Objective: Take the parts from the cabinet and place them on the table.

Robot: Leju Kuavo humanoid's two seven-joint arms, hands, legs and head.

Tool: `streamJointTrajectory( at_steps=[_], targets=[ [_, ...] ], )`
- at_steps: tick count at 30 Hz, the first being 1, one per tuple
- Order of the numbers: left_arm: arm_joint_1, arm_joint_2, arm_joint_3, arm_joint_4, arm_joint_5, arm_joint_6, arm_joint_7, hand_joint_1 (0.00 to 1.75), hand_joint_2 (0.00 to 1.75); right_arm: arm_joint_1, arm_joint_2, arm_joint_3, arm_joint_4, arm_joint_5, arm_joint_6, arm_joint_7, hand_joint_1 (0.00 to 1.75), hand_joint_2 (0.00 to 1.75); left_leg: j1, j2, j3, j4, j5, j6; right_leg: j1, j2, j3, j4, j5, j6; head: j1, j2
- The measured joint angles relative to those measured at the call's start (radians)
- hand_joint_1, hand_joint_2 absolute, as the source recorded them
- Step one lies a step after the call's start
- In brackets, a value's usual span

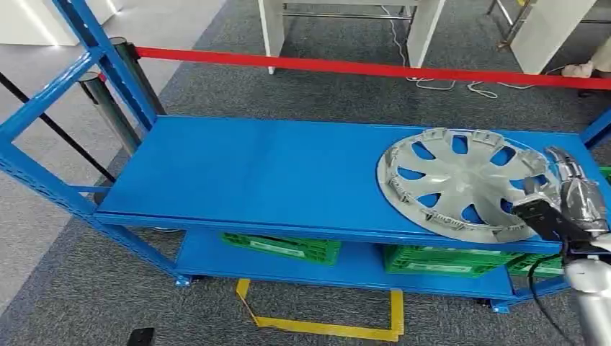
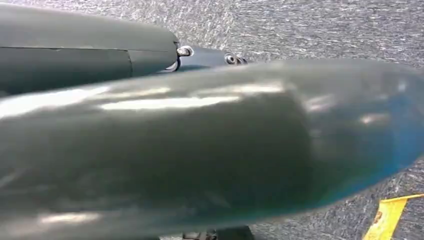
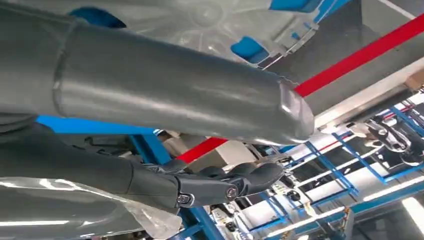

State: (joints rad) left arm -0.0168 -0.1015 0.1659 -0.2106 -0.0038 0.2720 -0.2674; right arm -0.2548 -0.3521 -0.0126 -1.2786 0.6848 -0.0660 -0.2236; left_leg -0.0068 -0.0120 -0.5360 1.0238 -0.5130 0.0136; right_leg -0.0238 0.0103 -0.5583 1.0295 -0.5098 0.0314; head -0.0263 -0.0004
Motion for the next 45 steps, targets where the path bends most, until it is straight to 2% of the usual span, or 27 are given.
streamJointTrajectory(
  at_steps=[9, 11, 21, 29, 38, 39, 45],
  targets=[
    [-0.004, -0.002, 0.000, 0.000, -0.018, -0.006, 0.011, 0.00, 0.00, -0.016, -0.072, 0.087, 0.047, 0.083, 0.055, -0.042, 0.00, 0.00, 0.000, 0.000, -0.001, 0.000, 0.000, 0.000, 0.000, -0.001, 0.000, 0.000, 0.000, 0.000, 0.000, 0.000],
    [-0.005, -0.002, 0.000, 0.000, -0.027, -0.010, 0.015, 0.00, 0.00, -0.016, -0.081, 0.117, 0.048, 0.135, 0.041, -0.039, 0.00, 0.00, 0.000, 0.000, -0.001, 0.000, 0.000, 0.000, 0.000, -0.001, 0.000, 0.000, 0.000, 0.000, 0.000, 0.000],
    [-0.009, -0.010, -0.007, 0.000, -0.048, -0.010, 0.015, 0.00, 0.00, -0.018, -0.079, 0.244, 0.067, 0.274, -0.060, 0.011, 0.00, 0.00, 0.000, 0.000, -0.001, 0.000, 0.000, 0.000, 0.000, -0.001, 0.000, 0.000, 0.000, 0.000, 0.000, 0.000],
    [-0.010, -0.011, -0.009, 0.000, -0.062, -0.010, 0.021, 0.00, 0.00, -0.020, -0.077, 0.281, 0.082, 0.282, -0.056, 0.023, 0.00, 0.00, 0.000, 0.000, -0.001, 0.000, 0.000, 0.000, 0.000, -0.001, 0.000, 0.000, 0.000, 0.000, 0.000, 0.000],
    [-0.012, -0.011, -0.017, 0.000, -0.078, -0.009, 0.037, 0.00, 0.00, -0.047, -0.062, 0.309, 0.190, 0.264, -0.032, 0.015, 0.00, 0.00, 0.000, 0.000, -0.001, 0.000, 0.000, 0.000, 0.000, -0.001, 0.000, 0.000, 0.000, 0.000, 0.000, 0.000],
    [-0.012, -0.011, -0.017, 0.000, -0.079, -0.009, 0.037, 0.00, 0.00, -0.051, -0.062, 0.311, 0.206, 0.248, -0.011, 0.004, 0.00, 1.75, 0.000, 0.000, -0.001, 0.000, 0.000, 0.000, 0.000, -0.001, 0.000, 0.000, 0.000, 0.000, 0.000, 0.000],
    [-0.011, -0.010, -0.023, 0.000, -0.116, -0.011, 0.055, 0.00, 0.00, -0.065, -0.063, 0.318, 0.317, 0.164, 0.055, -0.035, 0.00, 1.75, 0.000, 0.000, 0.000, 0.000, 0.000, 0.000, 0.000, -0.001, 0.000, 0.000, 0.000, 0.000, 0.000, 0.000]
  ],
)
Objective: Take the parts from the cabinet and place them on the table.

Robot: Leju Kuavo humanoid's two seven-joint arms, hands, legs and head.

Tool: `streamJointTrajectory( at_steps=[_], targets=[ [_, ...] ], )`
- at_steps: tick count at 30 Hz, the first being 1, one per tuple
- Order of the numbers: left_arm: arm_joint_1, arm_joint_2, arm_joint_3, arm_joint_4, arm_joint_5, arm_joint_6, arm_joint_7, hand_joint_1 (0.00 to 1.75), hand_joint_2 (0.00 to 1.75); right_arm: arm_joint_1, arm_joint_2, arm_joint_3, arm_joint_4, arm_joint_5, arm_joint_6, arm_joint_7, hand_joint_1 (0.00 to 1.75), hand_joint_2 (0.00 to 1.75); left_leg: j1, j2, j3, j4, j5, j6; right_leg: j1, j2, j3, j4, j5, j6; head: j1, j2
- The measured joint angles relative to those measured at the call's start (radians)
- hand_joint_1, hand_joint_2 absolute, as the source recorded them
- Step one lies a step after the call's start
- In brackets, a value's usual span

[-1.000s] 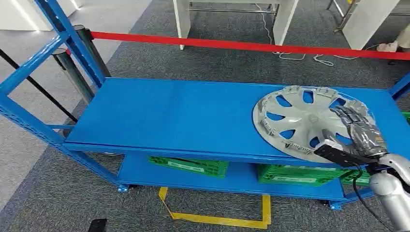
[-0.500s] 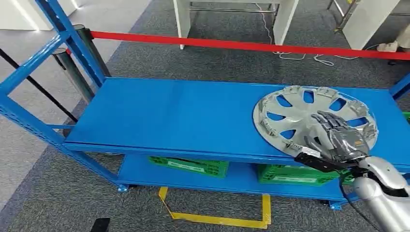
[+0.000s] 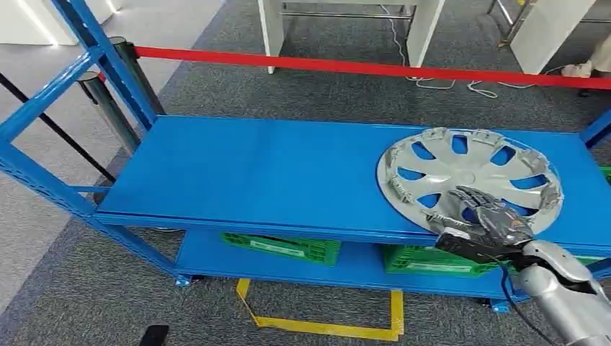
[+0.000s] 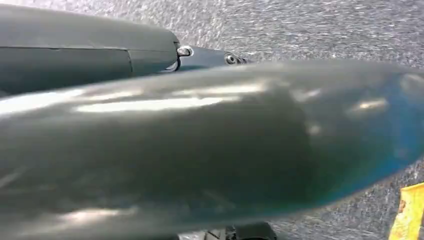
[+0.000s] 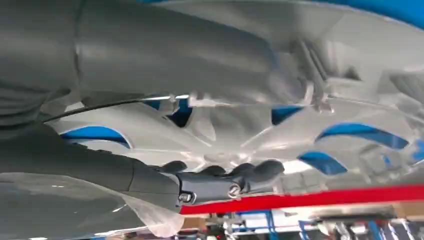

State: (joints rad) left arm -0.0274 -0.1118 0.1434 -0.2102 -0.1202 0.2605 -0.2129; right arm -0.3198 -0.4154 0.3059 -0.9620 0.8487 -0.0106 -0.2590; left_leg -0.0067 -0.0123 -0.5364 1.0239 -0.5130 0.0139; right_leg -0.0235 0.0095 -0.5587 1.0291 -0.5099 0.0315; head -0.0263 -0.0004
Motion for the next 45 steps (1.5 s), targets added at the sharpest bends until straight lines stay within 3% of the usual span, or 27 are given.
streamJointTrajectory(
  at_steps=[8, 15, 18, 20, 33, 34, 35, 36, 45],
  targets=[
    [0.006, 0.003, -0.029, 0.004, -0.055, -0.032, 0.023, 0.00, 0.00, -0.066, -0.006, -0.027, 0.154, -0.128, 0.122, -0.084, 0.00, 1.75, 0.005, 0.001, 0.014, -0.001, -0.004, 0.001, 0.005, 0.001, 0.006, -0.009, -0.002, 0.002, 0.000, 0.000],
    [0.006, 0.003, -0.029, 0.004, -0.056, -0.032, 0.023, 0.00, 0.00, -0.068, -0.006, -0.027, 0.157, -0.129, 0.123, -0.085, 0.00, 1.75, 0.005, 0.001, 0.014, -0.001, -0.004, 0.001, 0.005, 0.001, 0.007, -0.009, -0.002, 0.003, 0.000, 0.000],
    [0.006, 0.003, -0.036, 0.005, -0.058, -0.033, 0.032, 0.00, 0.00, -0.101, -0.006, -0.028, 0.227, -0.132, 0.128, -0.093, 0.00, 1.75, 0.006, 0.000, 0.019, -0.001, -0.004, 0.002, 0.005, 0.001, 0.017, -0.013, -0.001, 0.004, 0.000, 0.000],
    [0.006, 0.004, -0.036, 0.005, -0.069, -0.026, 0.036, 0.00, 0.00, -0.157, -0.005, -0.012, 0.330, -0.088, 0.104, -0.050, 0.00, 1.75, 0.007, 0.000, 0.024, -0.001, -0.004, 0.004, 0.006, 0.001, 0.026, -0.022, 0.002, 0.009, 0.000, 0.000],
    [0.005, 0.004, -0.036, 0.005, -0.075, -0.025, 0.036, 0.00, 0.00, -0.194, -0.005, 0.014, 0.401, -0.067, 0.097, -0.027, 0.00, 1.75, 0.011, 0.000, 0.033, -0.001, -0.007, 0.009, 0.010, 0.001, 0.040, -0.033, 0.005, 0.012, 0.000, 0.000],
    [0.005, 0.004, -0.036, 0.005, -0.075, -0.025, 0.036, 0.00, 0.00, -0.195, -0.005, 0.015, 0.402, -0.067, 0.097, -0.026, 0.05, 1.75, 0.011, 0.000, 0.033, -0.001, -0.007, 0.010, 0.010, 0.001, 0.040, -0.034, 0.005, 0.012, 0.000, 0.000],
    [0.005, 0.004, -0.036, 0.005, -0.076, -0.024, 0.036, 0.00, 0.00, -0.197, -0.005, 0.016, 0.405, -0.064, 0.097, -0.023, 0.65, 1.75, 0.011, 0.000, 0.033, -0.001, -0.007, 0.010, 0.010, 0.002, 0.040, -0.034, 0.005, 0.013, 0.000, 0.000],
    [0.005, 0.004, -0.036, 0.005, -0.076, -0.022, 0.036, 0.00, 0.00, -0.199, -0.005, 0.019, 0.407, -0.061, 0.097, -0.018, 1.75, 1.75, 0.011, 0.000, 0.033, -0.001, -0.007, 0.010, 0.010, 0.002, 0.040, -0.034, 0.005, 0.013, 0.000, 0.000],
    [0.005, 0.004, -0.036, 0.005, -0.077, -0.014, 0.036, 0.00, 0.00, -0.213, -0.005, 0.023, 0.425, -0.047, 0.092, -0.006, 1.75, 1.75, 0.010, 0.000, 0.033, -0.001, -0.007, 0.011, 0.010, 0.002, 0.041, -0.035, 0.006, 0.014, 0.000, 0.000]
  ],
)
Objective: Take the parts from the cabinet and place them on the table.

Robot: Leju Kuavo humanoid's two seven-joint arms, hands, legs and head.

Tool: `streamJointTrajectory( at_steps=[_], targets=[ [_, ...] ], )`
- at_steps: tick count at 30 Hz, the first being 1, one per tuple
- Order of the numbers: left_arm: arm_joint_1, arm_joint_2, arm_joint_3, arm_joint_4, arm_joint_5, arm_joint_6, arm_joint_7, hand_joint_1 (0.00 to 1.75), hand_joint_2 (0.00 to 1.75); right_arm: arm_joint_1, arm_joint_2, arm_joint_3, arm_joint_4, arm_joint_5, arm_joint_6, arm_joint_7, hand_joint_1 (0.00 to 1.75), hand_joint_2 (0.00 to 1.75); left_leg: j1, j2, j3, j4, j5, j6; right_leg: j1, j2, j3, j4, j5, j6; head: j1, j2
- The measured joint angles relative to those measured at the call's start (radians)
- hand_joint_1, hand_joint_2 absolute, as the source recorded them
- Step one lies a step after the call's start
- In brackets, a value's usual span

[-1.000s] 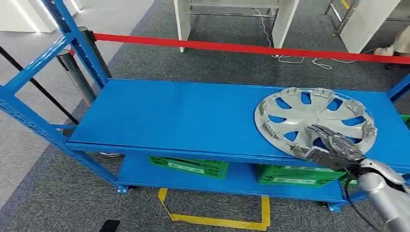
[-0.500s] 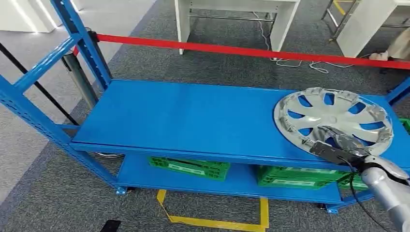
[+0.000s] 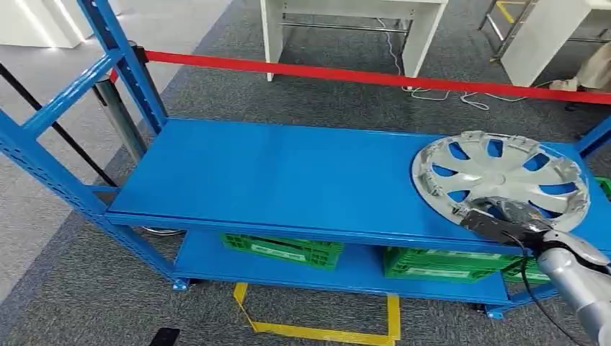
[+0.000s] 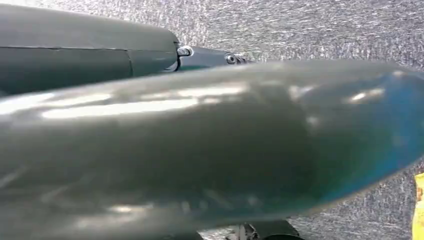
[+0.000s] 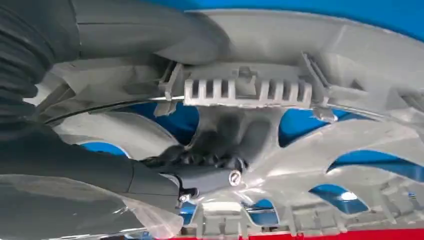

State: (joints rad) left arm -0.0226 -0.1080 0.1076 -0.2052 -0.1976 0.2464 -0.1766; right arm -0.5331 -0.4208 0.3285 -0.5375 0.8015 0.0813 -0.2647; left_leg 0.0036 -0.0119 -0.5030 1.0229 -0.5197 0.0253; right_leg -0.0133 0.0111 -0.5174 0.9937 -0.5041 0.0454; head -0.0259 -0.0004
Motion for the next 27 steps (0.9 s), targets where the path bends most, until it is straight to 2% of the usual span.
streamJointTrajectory(
  at_steps=[27],
  targets=[
    [-0.002, -0.007, 0.002, 0.000, -0.003, 0.015, 0.000, 0.00, 0.00, -0.050, 0.001, 0.022, 0.053, 0.012, 0.013, -0.006, 1.75, 1.75, 0.000, 0.000, -0.001, 0.000, -0.001, 0.002, 0.000, 0.001, 0.000, 0.000, 0.000, 0.000, 0.000, 0.000]
  ],
)
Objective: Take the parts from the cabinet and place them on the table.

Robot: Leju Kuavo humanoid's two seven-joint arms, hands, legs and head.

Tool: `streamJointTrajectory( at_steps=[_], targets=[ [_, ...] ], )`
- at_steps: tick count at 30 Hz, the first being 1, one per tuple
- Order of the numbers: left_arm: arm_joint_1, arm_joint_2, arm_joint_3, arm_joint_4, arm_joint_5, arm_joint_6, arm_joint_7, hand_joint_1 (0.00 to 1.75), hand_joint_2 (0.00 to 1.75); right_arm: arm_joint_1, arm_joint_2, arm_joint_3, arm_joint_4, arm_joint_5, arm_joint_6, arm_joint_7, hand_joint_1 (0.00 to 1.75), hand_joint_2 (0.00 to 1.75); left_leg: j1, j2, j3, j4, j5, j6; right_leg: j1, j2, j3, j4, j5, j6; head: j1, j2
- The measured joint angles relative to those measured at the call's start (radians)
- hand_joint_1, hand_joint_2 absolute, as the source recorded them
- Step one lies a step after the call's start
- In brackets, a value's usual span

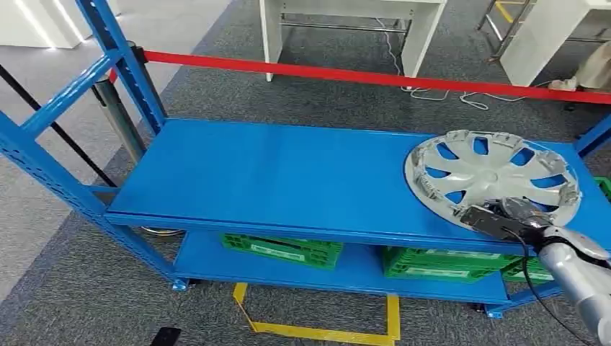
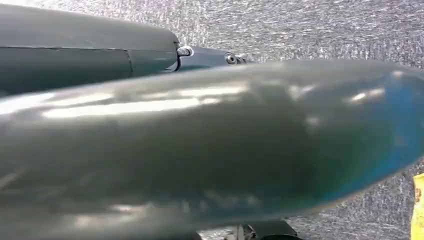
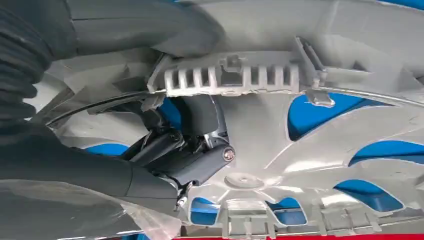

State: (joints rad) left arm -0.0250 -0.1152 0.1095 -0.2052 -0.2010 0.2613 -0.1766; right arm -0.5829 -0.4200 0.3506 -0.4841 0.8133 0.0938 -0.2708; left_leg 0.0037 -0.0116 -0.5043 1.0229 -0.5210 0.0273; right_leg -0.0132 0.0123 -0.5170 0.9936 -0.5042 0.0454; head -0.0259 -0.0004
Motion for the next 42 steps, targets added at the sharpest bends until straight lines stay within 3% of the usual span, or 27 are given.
streamJointTrajectory(
  at_steps=[8, 12, 17, 18, 21, 25, 33, 42],
  targets=[
    [0.000, -0.002, 0.002, 0.000, -0.006, 0.002, -0.003, 0.00, 0.00, -0.003, 0.000, 0.001, 0.011, 0.001, -0.016, -0.037, 1.75, 1.75, 0.000, 0.000, -0.001, 0.000, 0.000, 0.000, 0.000, 0.000, 0.002, 0.000, 0.000, 0.000, 0.000, 0.000],
    [0.001, -0.002, 0.010, 0.000, -0.006, 0.004, -0.007, 0.00, 0.00, 0.008, 0.000, 0.009, 0.005, 0.016, -0.106, -0.090, 1.75, 1.75, 0.000, 0.000, -0.003, 0.000, 0.003, 0.001, 0.000, 0.000, 0.008, 0.000, 0.004, 0.000, 0.000, 0.000],
    [0.001, -0.003, 0.025, 0.000, -0.011, 0.008, -0.007, 0.00, 0.00, 0.059, 0.005, 0.013, -0.089, 0.106, -0.267, -0.037, 1.75, 1.75, 0.000, 0.000, -0.007, 0.000, 0.003, 0.001, 0.000, -0.001, 0.005, 0.001, 0.004, 0.000, 0.000, 0.000],
    [0.002, -0.003, 0.027, 0.000, -0.015, 0.008, -0.007, 0.00, 1.75, 0.078, 0.006, 0.015, -0.122, 0.141, -0.309, -0.007, 1.75, 1.75, 0.001, 0.000, -0.008, 0.000, 0.003, 0.000, 0.000, -0.001, 0.003, 0.002, 0.004, 0.000, 0.000, 0.000],
    [0.004, -0.003, 0.035, 0.000, -0.027, 0.022, -0.012, 0.00, 1.75, 0.144, 0.010, 0.016, -0.230, 0.284, -0.438, 0.111, 1.75, 1.75, 0.000, -0.001, -0.014, 0.000, 0.005, 0.001, 0.000, -0.002, -0.003, 0.003, 0.004, 0.000, 0.000, 0.000],
    [0.006, -0.004, 0.044, 0.000, -0.038, 0.057, -0.014, 0.00, 1.75, 0.259, 0.011, 0.002, -0.403, 0.434, -0.527, 0.200, 1.75, 1.75, 0.000, -0.002, -0.021, 0.000, 0.006, 0.001, 0.000, -0.004, -0.010, 0.003, 0.004, -0.001, 0.000, 0.000],
    [0.007, -0.004, 0.051, 0.000, -0.061, 0.067, -0.018, 0.00, 1.75, 0.423, 0.004, -0.066, -0.693, 0.513, -0.556, 0.197, 1.75, 1.75, 0.000, -0.002, -0.031, 0.000, 0.006, 0.000, 0.000, -0.004, -0.021, 0.004, 0.004, -0.001, 0.000, 0.000],
    [0.006, -0.004, 0.055, 0.000, -0.061, 0.070, -0.018, 0.00, 1.75, 0.472, -0.001, -0.092, -0.795, 0.517, -0.557, 0.192, 1.75, 1.75, 0.000, -0.002, -0.032, 0.000, 0.006, 0.000, 0.000, -0.003, -0.022, 0.004, 0.004, -0.001, 0.000, 0.000]
  ],
)
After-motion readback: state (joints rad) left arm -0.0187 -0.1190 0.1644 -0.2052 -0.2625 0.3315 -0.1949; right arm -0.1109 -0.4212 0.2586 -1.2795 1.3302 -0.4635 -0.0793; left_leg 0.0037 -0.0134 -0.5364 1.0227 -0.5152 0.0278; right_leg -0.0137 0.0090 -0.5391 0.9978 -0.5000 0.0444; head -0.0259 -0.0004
